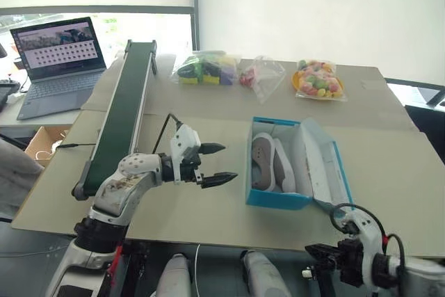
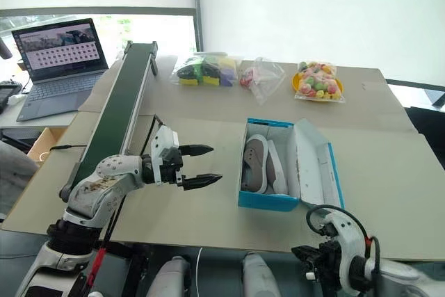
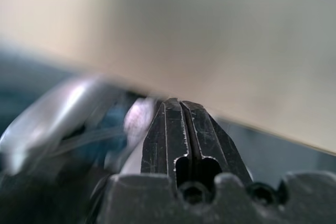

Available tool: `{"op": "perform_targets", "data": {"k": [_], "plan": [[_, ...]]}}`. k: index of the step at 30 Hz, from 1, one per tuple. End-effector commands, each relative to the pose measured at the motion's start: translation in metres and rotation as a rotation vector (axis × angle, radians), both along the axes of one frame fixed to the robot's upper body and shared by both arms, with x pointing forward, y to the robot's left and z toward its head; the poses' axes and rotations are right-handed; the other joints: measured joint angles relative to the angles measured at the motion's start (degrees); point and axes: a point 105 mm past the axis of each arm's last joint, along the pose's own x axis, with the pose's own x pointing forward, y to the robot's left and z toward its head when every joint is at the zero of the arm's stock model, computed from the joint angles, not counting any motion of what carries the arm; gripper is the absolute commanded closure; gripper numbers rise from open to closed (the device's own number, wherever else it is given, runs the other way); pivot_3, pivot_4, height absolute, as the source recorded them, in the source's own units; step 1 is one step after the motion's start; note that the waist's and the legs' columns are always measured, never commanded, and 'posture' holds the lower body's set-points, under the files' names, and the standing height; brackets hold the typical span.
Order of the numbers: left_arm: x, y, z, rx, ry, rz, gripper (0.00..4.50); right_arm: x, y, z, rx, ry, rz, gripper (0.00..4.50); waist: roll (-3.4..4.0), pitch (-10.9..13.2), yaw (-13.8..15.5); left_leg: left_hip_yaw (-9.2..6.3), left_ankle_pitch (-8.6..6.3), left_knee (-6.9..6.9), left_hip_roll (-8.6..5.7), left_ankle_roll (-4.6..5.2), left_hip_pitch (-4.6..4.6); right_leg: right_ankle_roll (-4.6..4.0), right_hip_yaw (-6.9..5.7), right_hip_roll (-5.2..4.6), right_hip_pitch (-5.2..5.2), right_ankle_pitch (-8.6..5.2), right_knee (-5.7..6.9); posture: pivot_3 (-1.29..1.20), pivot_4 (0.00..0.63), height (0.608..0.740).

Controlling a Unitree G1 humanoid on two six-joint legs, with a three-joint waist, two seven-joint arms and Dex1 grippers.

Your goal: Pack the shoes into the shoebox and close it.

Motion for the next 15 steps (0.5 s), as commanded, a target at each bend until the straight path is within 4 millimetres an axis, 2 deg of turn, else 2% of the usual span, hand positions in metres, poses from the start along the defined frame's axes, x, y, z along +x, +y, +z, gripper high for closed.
{"op": "perform_targets", "data": {"k": [1, 6, 9, 15], "plan": [[-0.001, -0.005, 0.003, 0.002, -0.025, -0.041, 0.0, 0.011, 0.015, 0.014, 0.114, -0.154, -0.137, 4.46, 0.04, -0.04, -0.02, -0.01, 0.0, -0.07, 0.07, 0.0, -0.04, 0.0, -0.12, 0.02, 0.05, 0.0, 0.01, 0.0, 0.15, 0.709], [0.0, -0.01, 0.004, 0.011, -0.03, -0.066, 0.0, 0.032, 0.007, 0.015, 0.295, -0.248, -0.423, 4.46, 0.15, -0.06, 0.11, 0.12, 0.0, -0.15, 0.14, 0.0, -0.36, 0.1, -0.18, -0.02, -0.33, 0.08, 0.2, 0.0, 0.15, 0.709], [0.001, -0.011, 0.004, 0.013, -0.031, -0.07, 0.0, 0.044, -0.014, 0.011, 0.358, -0.281, -0.611, 4.46, 0.15, -0.06, 0.16, 0.16, 0.01, -0.04, 0.09, 0.02, -0.61, 0.5, -0.11, -0.01, -0.61, 0.55, 0.72, 0.0, 0.15, 0.709], [0.0, -0.01, 0.005, 0.015, -0.032, -0.068, 0.0, 0.052, -0.029, -0.003, 0.31, -0.244, -0.722, 4.46, 0.26, -0.07, 0.22, -0.12, 0.08, -0.17, 0.1, 0.12, -0.6, 0.48, -0.35, 0.09, -0.69, 0.53, 1.06, 0.0, 0.15, 0.709]]}}
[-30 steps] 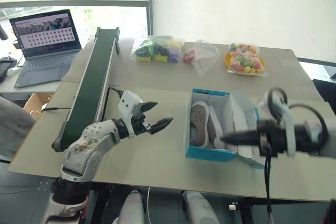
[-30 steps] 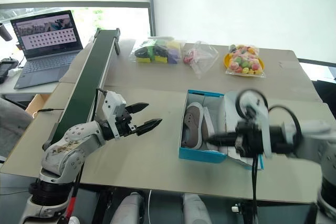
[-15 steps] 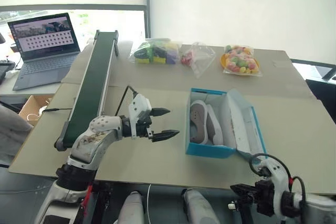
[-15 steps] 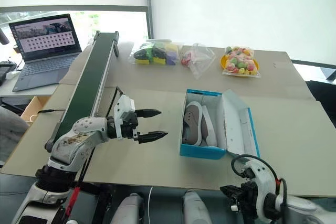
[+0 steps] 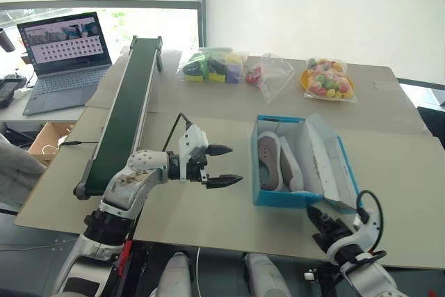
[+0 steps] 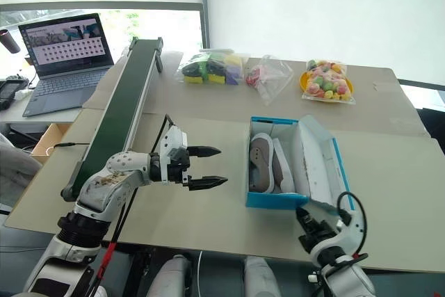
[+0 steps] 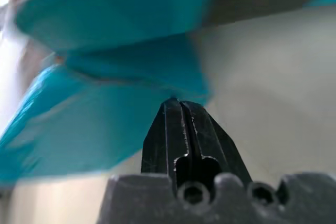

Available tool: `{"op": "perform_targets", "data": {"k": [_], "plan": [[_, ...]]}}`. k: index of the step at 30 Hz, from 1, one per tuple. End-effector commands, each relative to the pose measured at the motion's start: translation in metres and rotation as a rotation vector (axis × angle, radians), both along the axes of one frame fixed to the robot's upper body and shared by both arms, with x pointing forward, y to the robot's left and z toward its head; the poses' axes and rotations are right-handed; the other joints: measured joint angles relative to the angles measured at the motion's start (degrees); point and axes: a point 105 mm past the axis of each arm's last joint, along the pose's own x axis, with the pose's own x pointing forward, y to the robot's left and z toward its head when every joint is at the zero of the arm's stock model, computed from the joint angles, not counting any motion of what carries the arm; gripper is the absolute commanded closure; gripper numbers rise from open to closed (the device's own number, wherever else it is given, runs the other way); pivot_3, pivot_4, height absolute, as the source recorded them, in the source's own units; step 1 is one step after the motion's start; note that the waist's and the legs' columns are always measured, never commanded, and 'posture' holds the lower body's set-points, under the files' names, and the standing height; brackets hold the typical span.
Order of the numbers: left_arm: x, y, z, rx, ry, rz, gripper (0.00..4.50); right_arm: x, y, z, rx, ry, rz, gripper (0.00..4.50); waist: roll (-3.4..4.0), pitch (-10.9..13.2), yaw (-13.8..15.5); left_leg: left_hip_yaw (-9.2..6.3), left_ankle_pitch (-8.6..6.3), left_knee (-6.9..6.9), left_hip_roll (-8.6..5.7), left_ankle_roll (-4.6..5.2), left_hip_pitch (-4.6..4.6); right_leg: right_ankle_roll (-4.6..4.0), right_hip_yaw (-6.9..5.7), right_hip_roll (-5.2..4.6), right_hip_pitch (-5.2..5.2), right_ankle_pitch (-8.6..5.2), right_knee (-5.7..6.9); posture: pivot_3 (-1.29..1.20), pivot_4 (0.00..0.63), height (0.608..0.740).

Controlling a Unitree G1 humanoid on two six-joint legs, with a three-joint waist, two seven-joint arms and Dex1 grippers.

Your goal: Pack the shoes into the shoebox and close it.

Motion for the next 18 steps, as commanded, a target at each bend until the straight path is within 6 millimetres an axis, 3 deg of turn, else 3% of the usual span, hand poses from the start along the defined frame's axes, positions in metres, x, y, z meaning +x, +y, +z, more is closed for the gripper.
{"op": "perform_targets", "data": {"k": [1, 8, 10, 13, 18], "plan": [[-0.001, -0.002, 0.012, -0.008, -0.053, -0.019, 0.0, 0.0, -0.01, -0.001, -0.021, 0.01, -0.063, 4.46, 0.03, -0.01, -0.08, -0.02, 0.0, 0.0, -0.01, 0.01, 0.0, 0.0, 0.0, 0.0, 0.0, 0.0, 0.01, 0.0, 0.15, 0.709], [-0.003, -0.002, 0.01, -0.006, -0.049, -0.01, 0.0, -0.001, -0.033, -0.007, -0.078, 0.036, -0.138, 4.46, 0.05, -0.02, -0.07, -0.01, 0.0, 0.13, -0.05, 0.0, 0.0, 0.0, 0.03, -0.04, 0.11, 0.0, -0.01, 0.0, 0.15, 0.709], [-0.004, -0.003, 0.01, -0.008, -0.046, -0.011, 0.0, -0.002, -0.032, -0.009, -0.045, 0.024, -0.162, 4.46, 0.06, -0.02, -0.1, -0.04, -0.02, 0.13, -0.05, -0.03, 0.01, -0.01, 0.01, -0.03, 0.11, 0.01, 0.0, 0.0, 0.15, 0.709], [-0.003, -0.002, 0.011, -0.007, -0.05, -0.004, 0.0, 0.0, -0.023, 0.01, -0.019, -0.071, -0.136, 4.46, 0.08, -0.02, -0.08, -0.06, -0.02, 0.11, -0.04, -0.03, 0.04, -0.02, -0.03, -0.03, 0.11, 0.03, 0.09, 0.0, 0.15, 0.709], [-0.002, -0.002, 0.011, -0.004, -0.054, 0.0, 0.0, 0.009, -0.017, 0.019, -0.021, -0.109, -0.106, 4.46, 0.1, -0.03, -0.15, -0.07, -0.02, 0.16, -0.04, -0.03, 0.04, -0.03, -0.03, -0.04, 0.17, 0.03, 0.1, 0.0, 0.15, 0.709]]}}
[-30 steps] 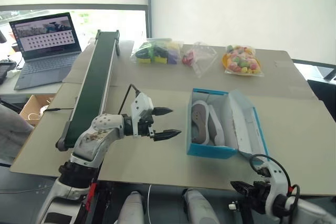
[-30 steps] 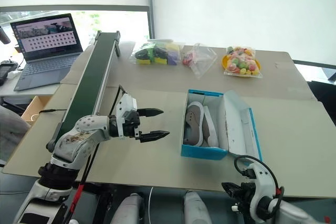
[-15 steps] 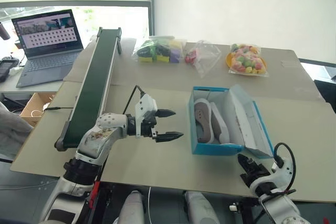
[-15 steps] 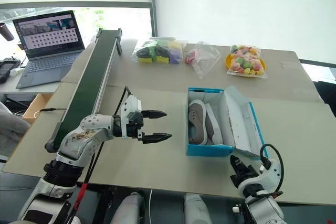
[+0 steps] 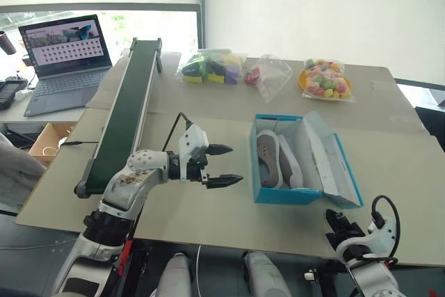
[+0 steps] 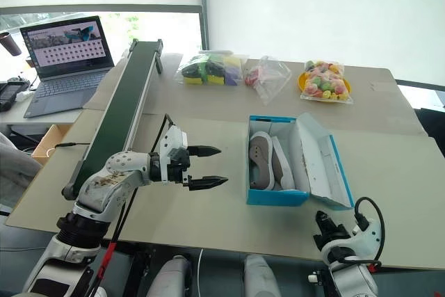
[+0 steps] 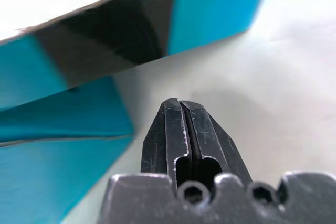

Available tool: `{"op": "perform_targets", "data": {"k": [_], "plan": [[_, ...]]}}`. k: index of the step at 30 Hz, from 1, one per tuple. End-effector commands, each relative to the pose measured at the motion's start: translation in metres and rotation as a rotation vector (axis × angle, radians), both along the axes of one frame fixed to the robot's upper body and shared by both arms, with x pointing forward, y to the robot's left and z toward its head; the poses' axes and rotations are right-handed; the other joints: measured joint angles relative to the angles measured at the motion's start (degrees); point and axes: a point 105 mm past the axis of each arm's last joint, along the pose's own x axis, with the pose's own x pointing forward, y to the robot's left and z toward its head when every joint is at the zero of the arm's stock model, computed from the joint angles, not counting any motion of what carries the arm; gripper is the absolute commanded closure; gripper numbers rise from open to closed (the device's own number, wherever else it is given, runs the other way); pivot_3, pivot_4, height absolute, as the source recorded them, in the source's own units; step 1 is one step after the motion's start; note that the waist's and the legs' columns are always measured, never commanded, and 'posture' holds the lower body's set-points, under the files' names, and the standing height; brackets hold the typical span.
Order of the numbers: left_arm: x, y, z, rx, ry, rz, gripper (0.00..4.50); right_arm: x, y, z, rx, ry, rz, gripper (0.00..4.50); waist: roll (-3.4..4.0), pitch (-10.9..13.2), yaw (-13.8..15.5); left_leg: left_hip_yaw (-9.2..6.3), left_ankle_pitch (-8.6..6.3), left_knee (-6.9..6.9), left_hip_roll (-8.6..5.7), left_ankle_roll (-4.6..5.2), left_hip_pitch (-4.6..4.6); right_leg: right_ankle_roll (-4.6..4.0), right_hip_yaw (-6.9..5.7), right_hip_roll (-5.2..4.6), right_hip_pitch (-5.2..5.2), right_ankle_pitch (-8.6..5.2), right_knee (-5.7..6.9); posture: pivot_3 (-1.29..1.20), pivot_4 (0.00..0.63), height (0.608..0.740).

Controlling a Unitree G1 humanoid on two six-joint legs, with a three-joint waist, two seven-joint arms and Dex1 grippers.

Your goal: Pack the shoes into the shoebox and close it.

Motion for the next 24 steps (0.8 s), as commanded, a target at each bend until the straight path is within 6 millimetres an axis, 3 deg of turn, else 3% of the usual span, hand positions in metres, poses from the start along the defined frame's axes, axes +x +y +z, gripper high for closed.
{"op": "perform_targets", "data": {"k": [1, 8, 16, 24], "plan": [[-0.002, -0.002, 0.009, -0.007, -0.043, -0.01, 0.0, 0.011, 0.001, 0.024, -0.029, -0.094, 0.008, 4.46, 0.01, 0.0, 0.01, 0.01, 0.0, 0.01, 0.0, 0.0, 0.0, 0.0, 0.0, 0.0, 0.0, 0.0, 0.0, 0.0, 0.15, 0.709], [-0.002, -0.002, 0.01, -0.009, -0.044, -0.002, 0.0, 0.023, 0.004, 0.035, -0.045, -0.121, 0.011, 4.46, 0.03, -0.02, 0.1, 0.0, 0.03, -0.02, 0.0, 0.05, 0.0, -0.01, -0.02, 0.0, 0.0, 0.0, 0.06, 0.0, 0.15, 0.709], [0.0, -0.001, 0.01, -0.007, -0.047, 0.006, 0.0, 0.039, -0.022, 0.055, -0.002, -0.148, -0.147, 4.46, 0.04, -0.01, 0.12, 0.0, 0.18, 0.01, -0.01, 0.29, 0.0, 0.0, -0.02, 0.01, 0.0, 0.01, 0.15, 0.0, 0.15, 0.709], [-0.001, -0.001, 0.009, 0.001, -0.04, 0.001, 0.0, 0.049, -0.026, 0.083, -0.126, -0.248, -0.144, 4.46, 0.06, 0.0, 0.05, 0.0, 0.25, 0.07, -0.04, 0.39, 0.04, 0.0, 0.01, 0.01, -0.01, 0.01, 0.37, 0.0, 0.15, 0.709]]}}
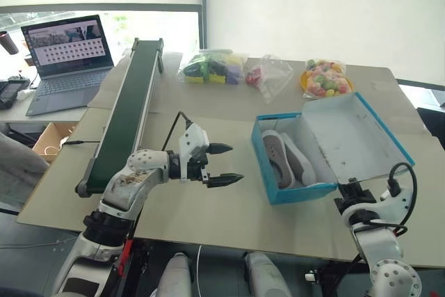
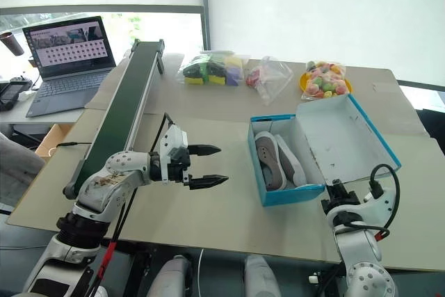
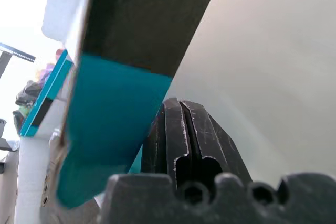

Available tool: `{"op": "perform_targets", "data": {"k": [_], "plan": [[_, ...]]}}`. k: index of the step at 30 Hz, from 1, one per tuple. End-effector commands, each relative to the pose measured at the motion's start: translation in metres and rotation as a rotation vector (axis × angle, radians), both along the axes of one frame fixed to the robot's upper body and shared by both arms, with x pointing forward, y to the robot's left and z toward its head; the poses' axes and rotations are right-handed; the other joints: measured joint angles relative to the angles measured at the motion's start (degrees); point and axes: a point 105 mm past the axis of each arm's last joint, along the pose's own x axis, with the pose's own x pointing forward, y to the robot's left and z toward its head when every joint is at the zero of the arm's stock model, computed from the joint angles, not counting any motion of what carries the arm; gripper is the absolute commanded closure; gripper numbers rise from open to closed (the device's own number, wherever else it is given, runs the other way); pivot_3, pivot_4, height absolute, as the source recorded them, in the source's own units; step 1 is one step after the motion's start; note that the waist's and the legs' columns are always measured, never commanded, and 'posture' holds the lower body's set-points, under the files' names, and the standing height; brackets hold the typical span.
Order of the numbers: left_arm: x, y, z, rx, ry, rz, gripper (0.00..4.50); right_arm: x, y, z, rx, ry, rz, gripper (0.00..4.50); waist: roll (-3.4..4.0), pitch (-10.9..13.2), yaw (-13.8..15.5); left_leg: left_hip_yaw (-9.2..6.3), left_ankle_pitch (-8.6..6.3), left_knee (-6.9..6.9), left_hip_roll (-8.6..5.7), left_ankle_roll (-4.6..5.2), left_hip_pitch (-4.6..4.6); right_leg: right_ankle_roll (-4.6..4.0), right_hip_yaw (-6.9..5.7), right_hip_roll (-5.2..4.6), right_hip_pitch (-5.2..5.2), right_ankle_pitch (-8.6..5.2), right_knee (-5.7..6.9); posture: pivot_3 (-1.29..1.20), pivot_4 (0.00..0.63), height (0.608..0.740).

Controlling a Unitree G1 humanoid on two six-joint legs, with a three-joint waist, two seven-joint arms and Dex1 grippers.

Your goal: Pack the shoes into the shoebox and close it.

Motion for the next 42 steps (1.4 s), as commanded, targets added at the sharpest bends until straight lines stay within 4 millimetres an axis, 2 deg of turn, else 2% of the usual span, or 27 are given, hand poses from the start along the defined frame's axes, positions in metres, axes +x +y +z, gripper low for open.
{"op": "perform_targets", "data": {"k": [1, 10, 16, 20, 23, 25, 29, 31, 33, 35, 39, 41, 42], "plan": [[-0.001, -0.001, 0.008, -0.001, -0.037, -0.009, 0.0, 0.005, -0.004, 0.029, -0.115, -0.113, -0.011, 4.46, 0.0, 0.0, -0.04, 0.01, 0.0, 0.0, 0.0, 0.0, 0.02, 0.0, 0.0, 0.0, 0.0, 0.0, 0.02, 0.0, 0.15, 0.709], [-0.002, -0.001, 0.008, 0.009, -0.033, -0.009, 0.0, 0.02, -0.001, 0.059, -0.571, -0.148, 0.016, 4.46, 0.06, -0.01, -0.12, 0.03, 0.02, -0.01, -0.03, 0.03, 0.14, 0.0, 0.06, 0.01, 0.0, 0.0, 0.13, 0.0, 0.15, 0.709], [-0.001, 0.001, 0.007, 0.012, -0.033, 0.002, 0.0, 0.035, 0.013, 0.082, -0.762, -0.208, 0.108, 4.46, 0.05, -0.01, -0.02, 0.03, 0.03, 0.02, -0.05, 0.04, 0.2, 0.0, 0.09, 0.02, 0.05, -0.01, 0.13, 0.0, 0.15, 0.709], [-0.001, 0.002, 0.007, 0.015, -0.035, 0.011, 0.0, 0.042, 0.012, 0.082, -0.558, -0.22, 0.127, 4.46, 0.05, -0.01, 0.11, 0.03, 0.06, 0.02, -0.05, 0.09, 0.19, -0.01, 0.09, 0.02, 0.05, -0.02, 0.14, 0.0, 0.15, 0.709], [0.0, 0.003, 0.006, 0.016, -0.034, 0.024, 0.0, 0.04, 0.028, 0.087, -0.416, -0.269, 0.241, 4.46, 0.05, -0.01, 0.21, 0.03, 0.1, 0.04, -0.05, 0.15, 0.18, 0.0, 0.09, 0.02, 0.08, -0.02, 0.14, 0.0, 0.15, 0.709], [0.0, 0.004, 0.005, 0.018, -0.033, 0.029, 0.0, 0.034, 0.041, 0.088, -0.44, -0.255, 0.372, 4.46, 0.05, -0.01, 0.24, 0.03, 0.11, 0.04, -0.04, 0.16, 0.18, 0.0, 0.09, 0.02, 0.09, -0.02, 0.15, 0.0, 0.15, 0.709], [0.0, 0.004, 0.005, 0.018, -0.034, 0.035, 0.0, 0.028, 0.056, 0.079, -0.598, -0.144, 0.577, 4.46, 0.07, 0.0, 0.4, 0.04, 0.11, 0.08, -0.05, 0.17, 0.18, -0.01, 0.11, 0.01, 0.09, -0.02, 0.16, 0.0, 0.15, 0.709], [0.001, 0.004, 0.005, 0.02, -0.036, 0.04, 0.0, 0.024, 0.072, 0.078, -0.76, -0.088, 0.734, 4.46, 0.07, 0.0, 0.35, 0.07, 0.11, 0.09, -0.06, 0.17, 0.2, -0.01, 0.16, 0.01, 0.09, -0.02, 0.16, 0.0, 0.15, 0.709], [0.001, 0.004, 0.004, 0.02, -0.038, 0.042, 0.0, 0.023, 0.082, 0.084, -0.899, -0.067, 0.84, 4.46, 0.06, 0.0, 0.12, 0.13, 0.11, 0.07, -0.07, 0.17, 0.26, -0.01, 0.25, 0.01, 0.08, -0.02, 0.17, 0.0, 0.15, 0.709], [0.002, 0.003, 0.004, 0.018, -0.038, 0.044, 0.0, 0.023, 0.09, 0.096, -1.111, -0.071, 0.939, 4.46, 0.07, 0.01, -0.01, 0.15, 0.11, 0.08, -0.09, 0.16, 0.33, -0.01, 0.3, 0.02, 0.07, -0.02, 0.17, 0.0, 0.15, 0.709], [0.002, 0.001, 0.003, 0.014, -0.037, 0.045, 0.0, 0.022, 0.1, 0.119, -1.418, -0.131, 1.076, 4.46, 0.02, 0.03, 0.41, 0.15, 0.11, 0.05, -0.09, 0.16, 0.34, -0.02, 0.28, 0.02, 0.05, -0.05, 0.14, 0.0, 0.15, 0.709], [0.002, 0.0, 0.002, 0.011, -0.037, 0.047, 0.0, 0.021, 0.098, 0.118, -1.508, -0.108, 1.17, 4.46, 0.0, 0.05, 0.6, 0.19, 0.11, 0.07, -0.1, 0.16, 0.32, 0.01, 0.3, 0.0, 0.04, -0.07, 0.08, 0.0, 0.15, 0.709], [0.001, -0.001, 0.002, 0.01, -0.038, 0.048, 0.0, 0.018, 0.097, 0.115, -1.526, -0.097, 1.233, 4.2, 0.0, 0.05, 0.75, 0.29, 0.1, 0.07, -0.1, 0.16, 0.3, 0.02, 0.39, -0.01, -0.02, -0.08, 0.07, 0.0, 0.15, 0.709]]}}
